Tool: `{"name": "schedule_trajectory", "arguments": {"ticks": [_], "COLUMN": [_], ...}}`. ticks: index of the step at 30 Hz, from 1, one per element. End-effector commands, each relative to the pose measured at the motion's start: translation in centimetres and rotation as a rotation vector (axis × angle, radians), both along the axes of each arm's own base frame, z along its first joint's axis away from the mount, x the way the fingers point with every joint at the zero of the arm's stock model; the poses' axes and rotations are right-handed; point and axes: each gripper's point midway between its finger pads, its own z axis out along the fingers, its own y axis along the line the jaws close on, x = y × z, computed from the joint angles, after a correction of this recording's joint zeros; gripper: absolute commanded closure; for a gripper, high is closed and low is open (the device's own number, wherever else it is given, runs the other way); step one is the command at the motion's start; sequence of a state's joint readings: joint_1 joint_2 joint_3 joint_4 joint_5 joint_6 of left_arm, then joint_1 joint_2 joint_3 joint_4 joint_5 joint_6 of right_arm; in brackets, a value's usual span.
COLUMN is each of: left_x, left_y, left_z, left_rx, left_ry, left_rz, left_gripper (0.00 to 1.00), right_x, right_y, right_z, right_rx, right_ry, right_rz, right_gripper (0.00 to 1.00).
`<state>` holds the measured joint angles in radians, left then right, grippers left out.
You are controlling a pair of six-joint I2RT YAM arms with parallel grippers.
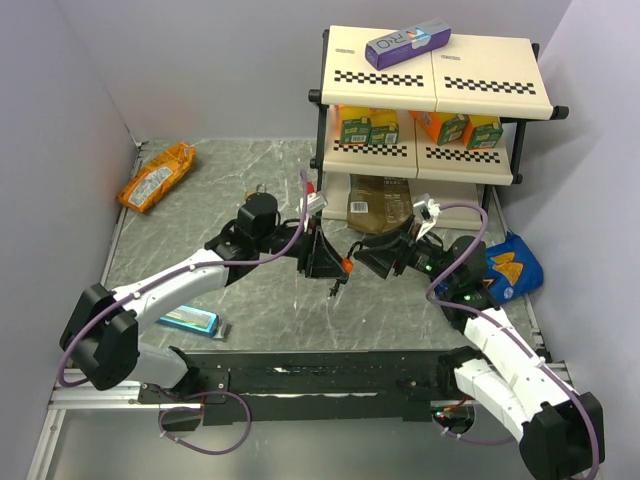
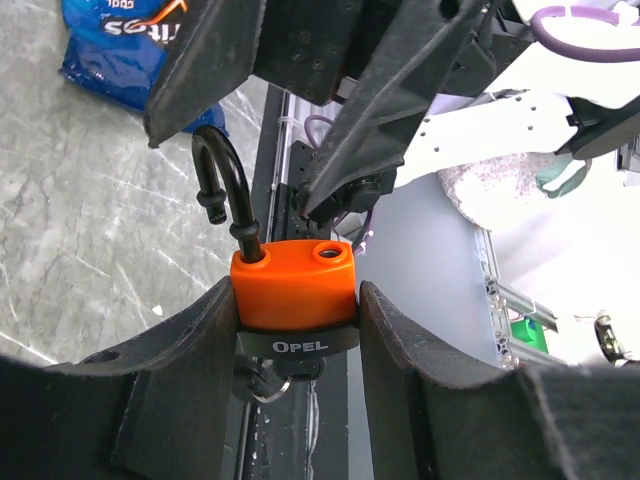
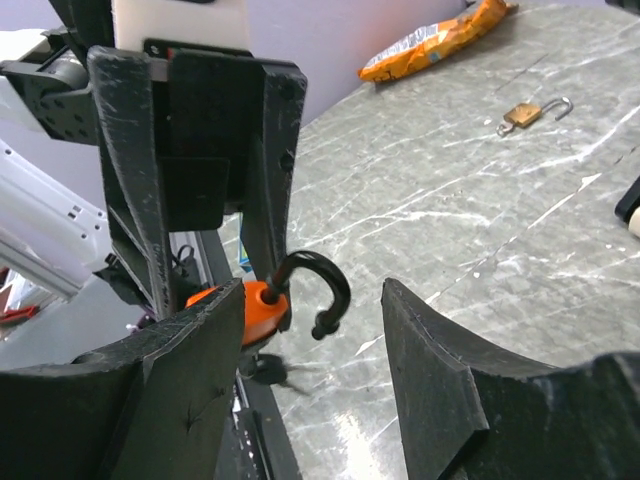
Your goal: Unlock with the key
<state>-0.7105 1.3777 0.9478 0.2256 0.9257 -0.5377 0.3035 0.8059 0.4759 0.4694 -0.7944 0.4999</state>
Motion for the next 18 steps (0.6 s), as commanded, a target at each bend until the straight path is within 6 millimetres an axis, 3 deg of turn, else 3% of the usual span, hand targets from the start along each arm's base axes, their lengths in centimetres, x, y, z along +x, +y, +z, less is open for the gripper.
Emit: {"name": "schedule_trajectory", "arguments": {"ticks": [1,12,18], "left_x": [-0.7,2.2,2.1], "left_y": [0.3,0.2,0.1], "left_z": [3.4,1.8,1.8], "left_rx": [-0.087,0.001,-0.012], "left_ry": [-0.129,-0.13,-0.122], "left_rz": [-0.041,0.12,0.114], "left_gripper": [0.99,0.99,0.99], "right_x": [-0.4,0.7,0.9], "right_y": [0.0,-1.6,0.3], "right_z": [2.3,3.0,2.5], "right_rx": [0.004,0.084,0.107], "right_ry": [-0.056,0.131,0.213], "right_rz": [0.002,-0.192,-0.171], "right_gripper": [0.37,0.35,0.35]}}
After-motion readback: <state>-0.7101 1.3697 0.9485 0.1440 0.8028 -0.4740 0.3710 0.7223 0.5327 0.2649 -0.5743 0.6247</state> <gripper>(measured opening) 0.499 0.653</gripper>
